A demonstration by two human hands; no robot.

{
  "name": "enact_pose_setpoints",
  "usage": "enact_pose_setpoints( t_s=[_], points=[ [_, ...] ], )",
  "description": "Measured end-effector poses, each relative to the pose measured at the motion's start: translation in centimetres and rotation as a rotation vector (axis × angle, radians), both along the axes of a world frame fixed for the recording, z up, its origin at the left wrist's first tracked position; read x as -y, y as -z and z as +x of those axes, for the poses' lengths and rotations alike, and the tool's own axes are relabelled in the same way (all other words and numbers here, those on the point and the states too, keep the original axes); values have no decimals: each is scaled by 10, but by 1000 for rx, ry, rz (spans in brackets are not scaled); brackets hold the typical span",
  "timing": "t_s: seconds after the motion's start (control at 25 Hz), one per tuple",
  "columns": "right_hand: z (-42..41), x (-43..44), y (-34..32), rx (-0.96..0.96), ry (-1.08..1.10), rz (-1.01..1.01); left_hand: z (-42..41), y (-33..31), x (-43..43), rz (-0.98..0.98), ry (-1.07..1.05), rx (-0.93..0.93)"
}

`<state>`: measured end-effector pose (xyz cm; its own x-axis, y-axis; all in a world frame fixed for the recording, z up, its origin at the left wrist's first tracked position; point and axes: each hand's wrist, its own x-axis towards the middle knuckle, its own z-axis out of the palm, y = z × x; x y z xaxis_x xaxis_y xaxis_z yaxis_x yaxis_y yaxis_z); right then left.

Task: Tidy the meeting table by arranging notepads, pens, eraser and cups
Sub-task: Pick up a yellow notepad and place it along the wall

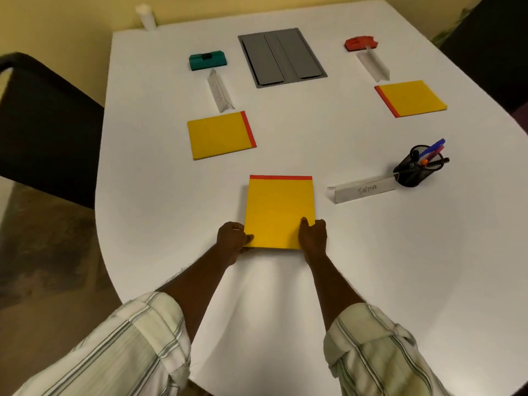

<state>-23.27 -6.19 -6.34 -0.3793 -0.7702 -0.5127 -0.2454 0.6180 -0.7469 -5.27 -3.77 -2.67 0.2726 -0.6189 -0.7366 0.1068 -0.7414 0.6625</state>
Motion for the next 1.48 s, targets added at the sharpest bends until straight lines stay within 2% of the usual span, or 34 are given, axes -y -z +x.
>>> enact_pose_setpoints(
  t_s=[0.2, 0.4, 0.76, 0.88, 1.12, 1.48],
  points=[
    [42, -34, -34, -25, -43, -192, 43, -33, -46, -181, 10, -111],
    [101, -66, -75, -14, -179, -366, 102, -74, -94, -357, -57, -161],
    [249, -168, -163, 101, -245, -659, 239, -150, -214, -647, -119, 39],
    [304, -211, -185, 147, -232, -705, 289, -175, -259, -747, -148, 48],
    [401, -260, -217, 178, -268, -756, 377, -204, -314, -825, -243, 68],
    [531, -214, -220, 240, -386, -768, 499, -197, -291, -809, -359, 105]
  ],
)
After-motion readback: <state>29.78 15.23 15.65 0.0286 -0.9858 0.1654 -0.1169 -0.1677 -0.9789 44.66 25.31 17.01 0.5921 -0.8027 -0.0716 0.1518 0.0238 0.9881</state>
